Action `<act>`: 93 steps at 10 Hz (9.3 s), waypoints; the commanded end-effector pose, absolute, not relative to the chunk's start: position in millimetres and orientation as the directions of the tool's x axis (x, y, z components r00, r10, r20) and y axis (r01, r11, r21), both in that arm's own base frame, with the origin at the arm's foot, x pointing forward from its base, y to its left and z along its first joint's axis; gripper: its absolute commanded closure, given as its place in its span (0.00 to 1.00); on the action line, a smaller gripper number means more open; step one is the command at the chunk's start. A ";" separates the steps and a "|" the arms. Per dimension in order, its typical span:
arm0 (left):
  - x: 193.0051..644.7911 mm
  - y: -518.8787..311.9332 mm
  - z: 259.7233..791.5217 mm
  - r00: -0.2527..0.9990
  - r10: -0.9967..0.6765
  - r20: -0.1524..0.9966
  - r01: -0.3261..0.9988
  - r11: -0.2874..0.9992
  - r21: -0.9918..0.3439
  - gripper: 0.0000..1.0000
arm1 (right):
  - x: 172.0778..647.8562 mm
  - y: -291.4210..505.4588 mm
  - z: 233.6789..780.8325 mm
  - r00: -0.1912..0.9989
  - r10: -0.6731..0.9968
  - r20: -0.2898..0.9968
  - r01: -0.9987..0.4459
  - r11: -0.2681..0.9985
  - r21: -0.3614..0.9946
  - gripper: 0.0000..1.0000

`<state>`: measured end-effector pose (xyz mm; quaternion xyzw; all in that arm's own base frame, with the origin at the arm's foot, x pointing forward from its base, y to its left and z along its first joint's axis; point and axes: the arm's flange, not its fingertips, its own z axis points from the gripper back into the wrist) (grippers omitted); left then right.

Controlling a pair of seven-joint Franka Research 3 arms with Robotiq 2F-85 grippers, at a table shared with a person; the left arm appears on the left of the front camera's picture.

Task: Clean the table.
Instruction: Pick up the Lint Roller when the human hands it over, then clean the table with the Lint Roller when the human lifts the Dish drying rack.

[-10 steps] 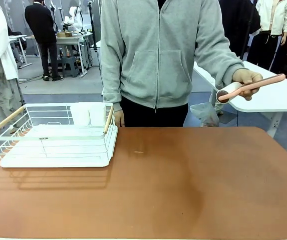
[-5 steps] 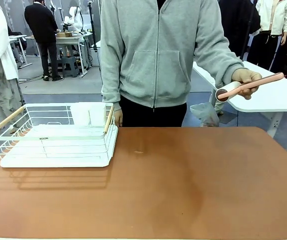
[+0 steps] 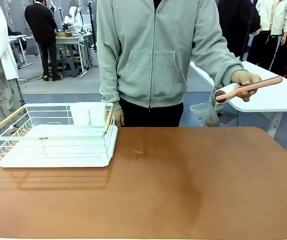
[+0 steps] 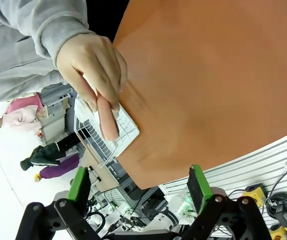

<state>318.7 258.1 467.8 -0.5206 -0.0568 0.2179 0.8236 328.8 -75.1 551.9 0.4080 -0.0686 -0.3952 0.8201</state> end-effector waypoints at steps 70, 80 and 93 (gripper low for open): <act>315.9 259.8 468.2 0.903 0.412 -0.125 -0.288 0.363 -0.886 0.00 | 389.6 -31.4 494.0 0.689 -0.719 -0.093 0.460 0.335 0.822 1.00; 315.9 259.8 468.2 0.903 0.412 -0.125 -0.288 0.363 -0.886 0.00 | 389.6 -31.4 494.0 0.689 -0.719 -0.093 0.460 0.335 0.822 1.00; 315.9 259.8 468.2 0.903 0.412 -0.125 -0.288 0.363 -0.886 0.00 | 389.6 -31.4 494.0 0.689 -0.719 -0.093 0.460 0.335 0.822 1.00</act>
